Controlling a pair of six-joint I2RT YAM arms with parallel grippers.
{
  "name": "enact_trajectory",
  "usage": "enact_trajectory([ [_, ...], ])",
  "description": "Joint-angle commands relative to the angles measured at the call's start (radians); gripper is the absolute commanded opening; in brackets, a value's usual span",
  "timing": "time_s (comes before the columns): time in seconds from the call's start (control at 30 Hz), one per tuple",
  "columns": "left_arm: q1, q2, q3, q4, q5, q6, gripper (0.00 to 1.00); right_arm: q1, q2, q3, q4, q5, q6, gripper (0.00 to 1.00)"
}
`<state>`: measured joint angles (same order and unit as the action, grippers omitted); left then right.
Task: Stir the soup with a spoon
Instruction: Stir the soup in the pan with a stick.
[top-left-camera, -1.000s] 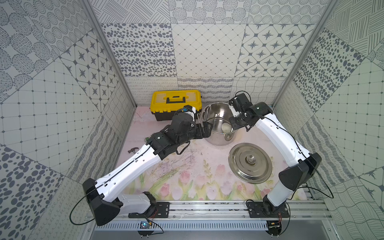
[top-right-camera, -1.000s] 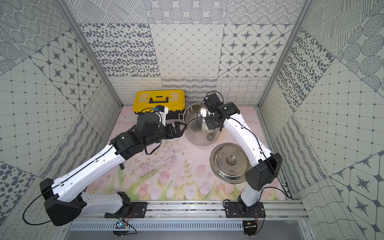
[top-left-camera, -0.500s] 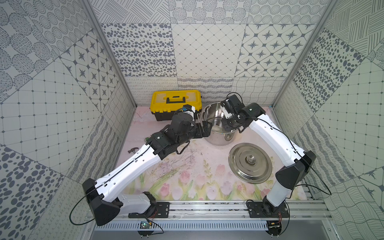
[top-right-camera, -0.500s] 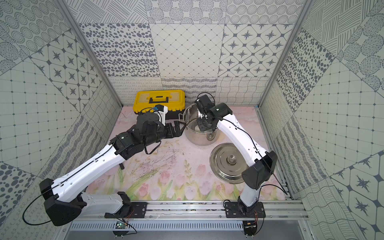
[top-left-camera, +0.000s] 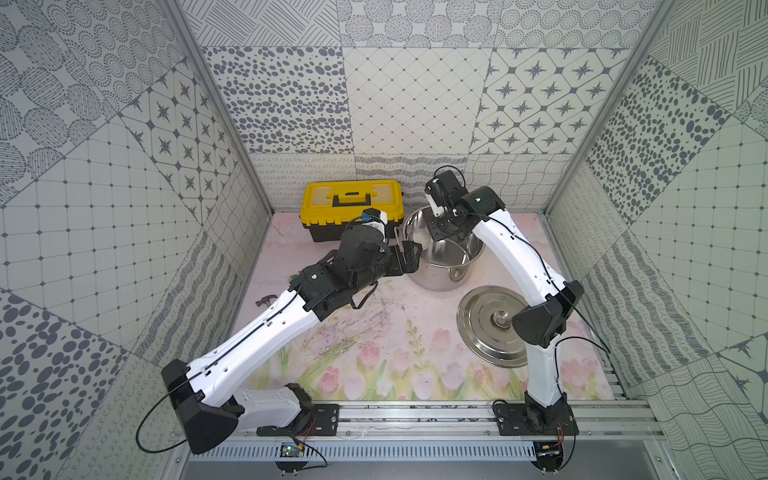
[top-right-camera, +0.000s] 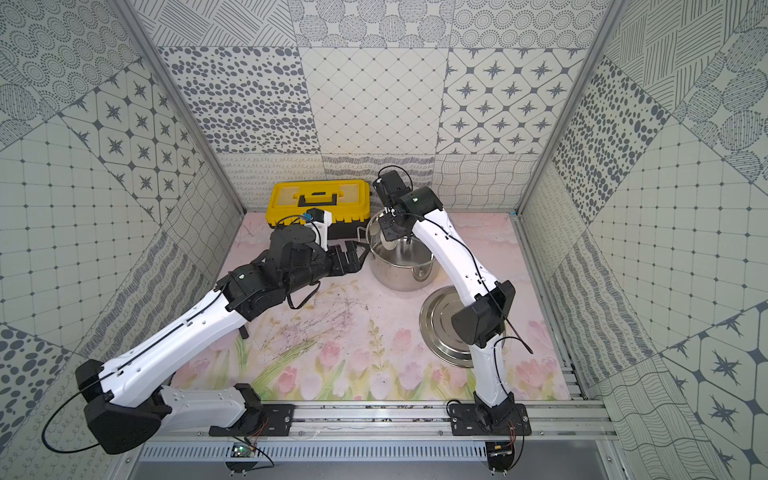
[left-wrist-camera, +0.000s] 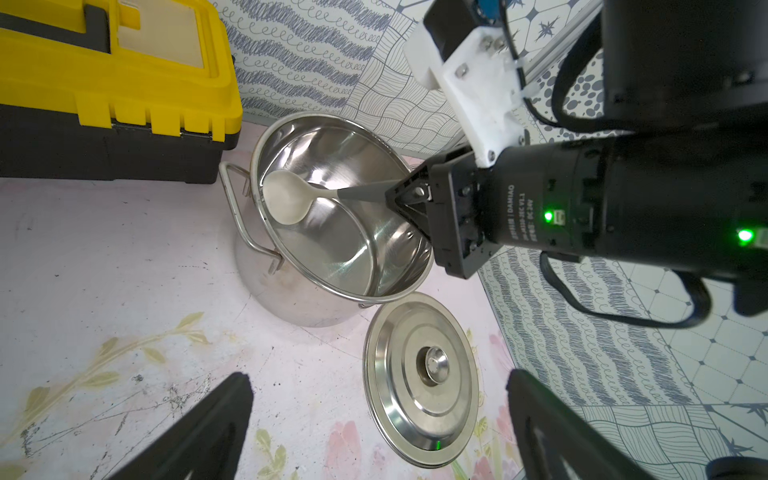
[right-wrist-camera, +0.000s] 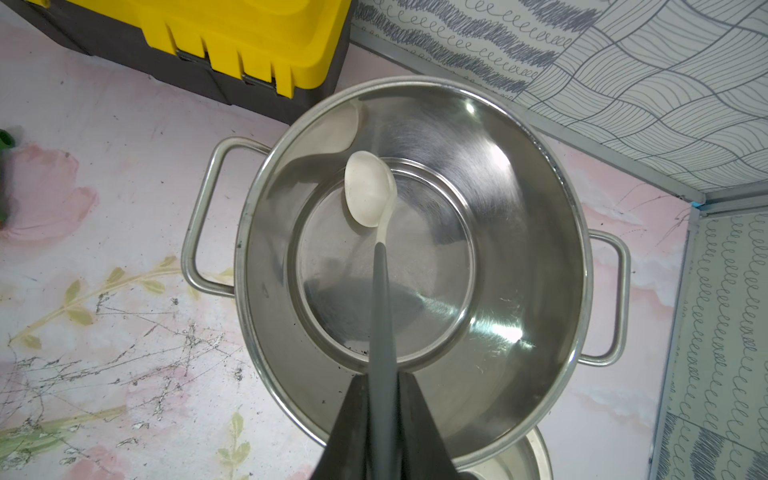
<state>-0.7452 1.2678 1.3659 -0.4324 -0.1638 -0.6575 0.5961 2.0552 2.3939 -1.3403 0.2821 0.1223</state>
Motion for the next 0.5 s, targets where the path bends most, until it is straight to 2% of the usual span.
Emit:
enact_trajectory([
  [0.0,-0.001,-0.007,0.009,0.009,-0.016,0.024,0.99,-0.040,0.021,0.076,-0.030,0.030,-0.025,0.00],
  [0.2,-0.001,-0.004,0.011,0.013,-0.010,0.031,1.00,-0.111,-0.001,0.050,-0.038,0.024,-0.040,0.00],
  [0.47,0.000,0.011,0.014,0.027,0.004,0.035,1.00,-0.175,-0.117,-0.134,-0.016,0.031,-0.061,0.00],
])
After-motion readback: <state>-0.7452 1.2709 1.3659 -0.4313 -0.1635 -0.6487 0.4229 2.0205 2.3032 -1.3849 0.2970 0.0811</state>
